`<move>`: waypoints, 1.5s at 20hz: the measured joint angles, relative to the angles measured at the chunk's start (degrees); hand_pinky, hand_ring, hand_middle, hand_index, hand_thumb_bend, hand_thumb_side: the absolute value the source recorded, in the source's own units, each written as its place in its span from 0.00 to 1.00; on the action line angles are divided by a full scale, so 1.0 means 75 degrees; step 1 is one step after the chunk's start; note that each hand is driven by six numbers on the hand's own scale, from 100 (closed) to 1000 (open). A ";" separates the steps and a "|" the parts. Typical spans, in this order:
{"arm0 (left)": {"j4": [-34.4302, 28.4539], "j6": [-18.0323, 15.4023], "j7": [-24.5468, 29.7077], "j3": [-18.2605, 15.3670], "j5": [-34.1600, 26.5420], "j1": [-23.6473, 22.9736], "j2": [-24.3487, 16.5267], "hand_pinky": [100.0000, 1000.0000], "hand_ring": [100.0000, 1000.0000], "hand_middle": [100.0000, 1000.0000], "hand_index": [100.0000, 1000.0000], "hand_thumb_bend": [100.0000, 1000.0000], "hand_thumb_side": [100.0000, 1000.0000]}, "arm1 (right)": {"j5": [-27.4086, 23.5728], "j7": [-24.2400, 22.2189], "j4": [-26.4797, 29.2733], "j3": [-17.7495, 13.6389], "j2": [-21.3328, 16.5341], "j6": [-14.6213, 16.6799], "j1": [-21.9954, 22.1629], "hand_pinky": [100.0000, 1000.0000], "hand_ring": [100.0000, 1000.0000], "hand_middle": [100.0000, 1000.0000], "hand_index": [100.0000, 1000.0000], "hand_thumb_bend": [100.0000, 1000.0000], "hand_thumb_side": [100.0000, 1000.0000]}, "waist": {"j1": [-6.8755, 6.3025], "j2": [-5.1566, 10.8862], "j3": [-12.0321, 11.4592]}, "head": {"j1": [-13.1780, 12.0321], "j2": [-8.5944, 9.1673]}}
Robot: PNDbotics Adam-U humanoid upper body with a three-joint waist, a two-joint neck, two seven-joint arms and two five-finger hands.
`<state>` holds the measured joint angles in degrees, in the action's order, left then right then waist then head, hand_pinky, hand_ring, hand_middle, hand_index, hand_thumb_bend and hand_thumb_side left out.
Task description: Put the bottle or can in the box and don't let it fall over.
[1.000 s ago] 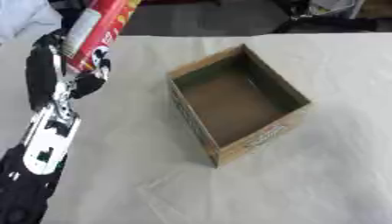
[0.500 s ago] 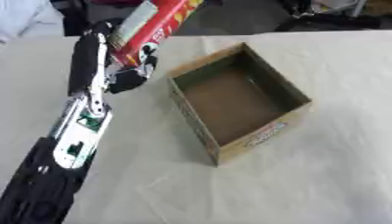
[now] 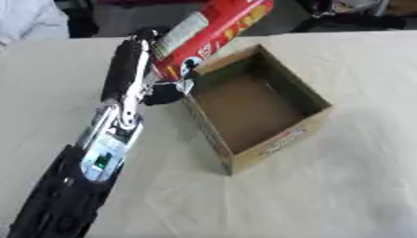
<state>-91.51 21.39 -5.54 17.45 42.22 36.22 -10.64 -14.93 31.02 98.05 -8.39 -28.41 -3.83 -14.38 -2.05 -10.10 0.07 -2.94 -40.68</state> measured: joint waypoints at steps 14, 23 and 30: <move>0.0339 -0.0121 0.0109 0.0220 0.0095 0.0222 0.0441 0.52 0.60 0.48 0.65 0.34 0.32 | 0.0000 -0.0003 0.0000 0.0043 0.0006 -0.0005 -0.0001 0.87 0.81 0.79 0.85 0.03 0.74 | -0.0005 0.0000 0.0080 | 0.0018 0.0005; 0.0376 -0.0104 -0.0163 0.0239 0.0378 0.0262 0.0495 0.72 0.78 0.63 0.77 0.64 0.63 | 0.0000 0.0014 0.0000 0.0043 0.0038 -0.0022 -0.0001 0.87 0.81 0.79 0.85 0.02 0.75 | -0.0011 0.0000 0.0096 | 0.0105 0.0006; 0.0330 -0.0100 -0.0414 0.0184 0.0352 0.0256 0.0494 0.71 0.77 0.62 0.76 0.60 0.61 | 0.0000 0.0027 0.0000 0.0043 0.0052 -0.0030 0.0000 0.87 0.81 0.79 0.85 0.02 0.75 | -0.0011 0.0000 0.0095 | 0.0139 0.0006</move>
<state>-89.04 20.65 -8.65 18.83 44.86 38.14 -6.93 -14.93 31.21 98.05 -8.07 -28.03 -4.05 -14.38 -2.13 -10.10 0.78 -1.90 -40.64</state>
